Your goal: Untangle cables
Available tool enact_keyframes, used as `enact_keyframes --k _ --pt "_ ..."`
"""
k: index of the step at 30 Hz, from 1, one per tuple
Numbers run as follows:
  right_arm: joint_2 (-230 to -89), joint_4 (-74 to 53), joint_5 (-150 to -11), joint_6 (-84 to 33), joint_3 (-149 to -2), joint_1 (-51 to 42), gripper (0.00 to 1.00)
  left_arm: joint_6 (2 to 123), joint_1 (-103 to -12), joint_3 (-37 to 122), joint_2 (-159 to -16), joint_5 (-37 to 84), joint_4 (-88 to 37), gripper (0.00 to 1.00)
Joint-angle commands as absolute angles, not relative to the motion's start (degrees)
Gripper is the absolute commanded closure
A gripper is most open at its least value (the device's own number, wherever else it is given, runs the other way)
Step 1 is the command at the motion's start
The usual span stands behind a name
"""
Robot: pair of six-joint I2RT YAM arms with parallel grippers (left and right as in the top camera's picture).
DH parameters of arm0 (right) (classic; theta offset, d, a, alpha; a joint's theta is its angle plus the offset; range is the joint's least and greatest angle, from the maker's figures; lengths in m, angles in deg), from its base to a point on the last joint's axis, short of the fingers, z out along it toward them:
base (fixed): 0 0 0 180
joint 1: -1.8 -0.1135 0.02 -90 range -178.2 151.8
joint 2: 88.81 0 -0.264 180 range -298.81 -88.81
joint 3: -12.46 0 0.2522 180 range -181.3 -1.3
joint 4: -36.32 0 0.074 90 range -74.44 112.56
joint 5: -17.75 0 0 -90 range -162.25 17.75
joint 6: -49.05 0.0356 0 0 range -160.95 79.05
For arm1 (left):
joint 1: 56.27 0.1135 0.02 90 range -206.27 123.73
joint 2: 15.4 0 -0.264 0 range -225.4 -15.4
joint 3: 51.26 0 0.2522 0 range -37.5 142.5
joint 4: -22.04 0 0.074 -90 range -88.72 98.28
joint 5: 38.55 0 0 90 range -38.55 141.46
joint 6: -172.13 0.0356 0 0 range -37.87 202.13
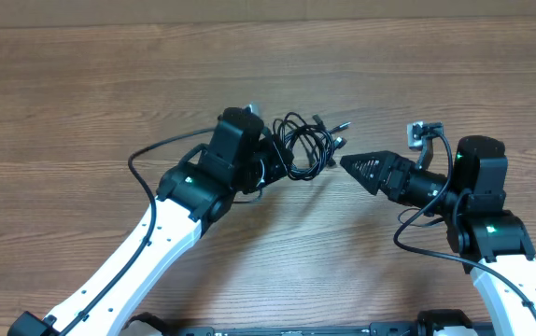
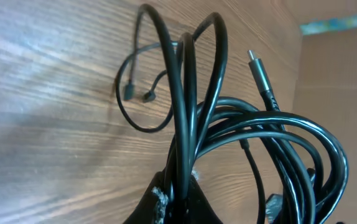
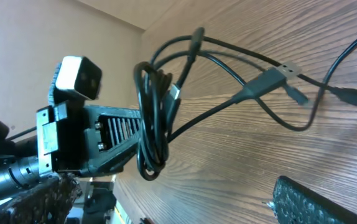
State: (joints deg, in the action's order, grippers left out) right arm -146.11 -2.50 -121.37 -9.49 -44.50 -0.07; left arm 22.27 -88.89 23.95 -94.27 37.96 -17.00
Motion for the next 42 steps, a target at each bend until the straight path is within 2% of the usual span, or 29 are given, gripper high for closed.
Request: enact_keyframes --k 1,10,14,17,22,26,30,37,39,42 --pt "-146.0 -2.11 -123.41 -9.03 -45.94 -0.07 0.0 15.67 -92.23 24.96 -93.39 39.97 -15.12 0.96" --pt "-146.0 -1.93 -123.76 -9.16 -45.94 -0.07 0.02 15.67 -97.78 24.96 -93.39 46.05 -12.35 0.96" --pt "-146.0 -2.0 -123.76 -9.47 -45.94 -0.07 0.21 15.67 -98.31 24.96 -93.39 46.07 -12.19 0.96" --pt "-146.0 -2.0 -122.68 -9.47 -45.94 -0.07 0.32 15.7 -98.31 24.96 -93.39 46.09 -12.43 0.96" --pt "-146.0 -3.99 -119.67 -9.93 -45.94 -0.07 0.34 16.57 -98.35 24.96 -93.39 44.73 -12.41 0.96" --pt "-146.03 -4.62 -115.82 -9.88 -45.94 -0.07 0.43 18.14 -98.42 24.96 -93.39 42.13 -12.22 0.96" --pt "-146.07 -6.87 -112.04 -9.88 -45.94 -0.05 0.48 20.0 -98.42 24.96 -93.39 41.3 -12.46 0.96" --pt "-146.07 -9.89 -104.83 -9.86 -45.94 -0.05 0.47 23.35 -98.42 24.96 -93.39 36.58 -12.02 0.96" --pt "-146.07 -10.13 -104.81 -9.88 -45.94 -0.05 0.4 25.4 -98.42 24.96 -93.39 36.65 -12.24 0.96" --pt "-146.07 -11.02 -104.87 -9.8 -45.94 -0.05 0.32 24.31 -98.42 24.96 -93.39 43.97 -14.64 0.96"
